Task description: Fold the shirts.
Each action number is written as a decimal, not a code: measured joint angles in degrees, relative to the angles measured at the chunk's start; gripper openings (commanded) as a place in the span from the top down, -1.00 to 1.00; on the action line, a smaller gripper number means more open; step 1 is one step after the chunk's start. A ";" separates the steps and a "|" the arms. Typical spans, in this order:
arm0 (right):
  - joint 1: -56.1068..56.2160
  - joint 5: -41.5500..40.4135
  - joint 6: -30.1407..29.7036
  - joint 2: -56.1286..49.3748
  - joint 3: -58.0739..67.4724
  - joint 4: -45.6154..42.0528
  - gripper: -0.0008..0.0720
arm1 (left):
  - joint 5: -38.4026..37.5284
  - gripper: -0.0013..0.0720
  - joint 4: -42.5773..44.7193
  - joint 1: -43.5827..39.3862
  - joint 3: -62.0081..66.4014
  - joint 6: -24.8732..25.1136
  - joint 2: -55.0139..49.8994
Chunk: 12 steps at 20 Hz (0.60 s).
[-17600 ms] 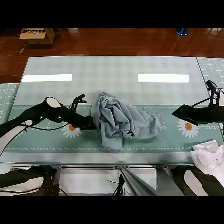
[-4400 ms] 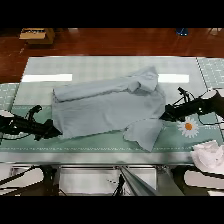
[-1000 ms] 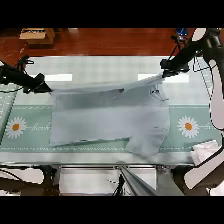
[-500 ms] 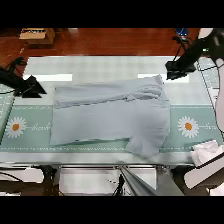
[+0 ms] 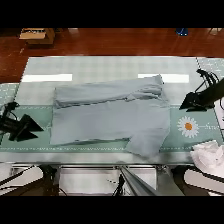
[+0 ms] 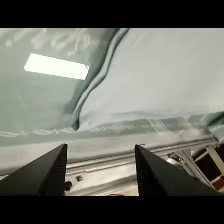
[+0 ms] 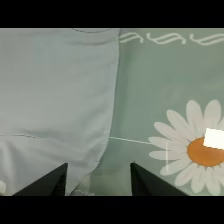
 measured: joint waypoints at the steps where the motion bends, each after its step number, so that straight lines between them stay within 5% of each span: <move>1: -1.49 -1.64 -0.94 1.95 -3.39 1.40 -0.35 | 0.85 -0.39 0.04 0.17 -2.21 0.48 0.33; 10: -5.81 -8.94 -4.72 8.98 -12.70 12.15 -0.35 | 11.54 -0.30 -2.58 -6.58 -11.08 3.21 0.09; 12: -5.97 -8.50 -4.94 9.25 -12.96 13.73 -0.36 | 12.94 0.61 -4.24 -9.42 -11.87 3.26 -1.49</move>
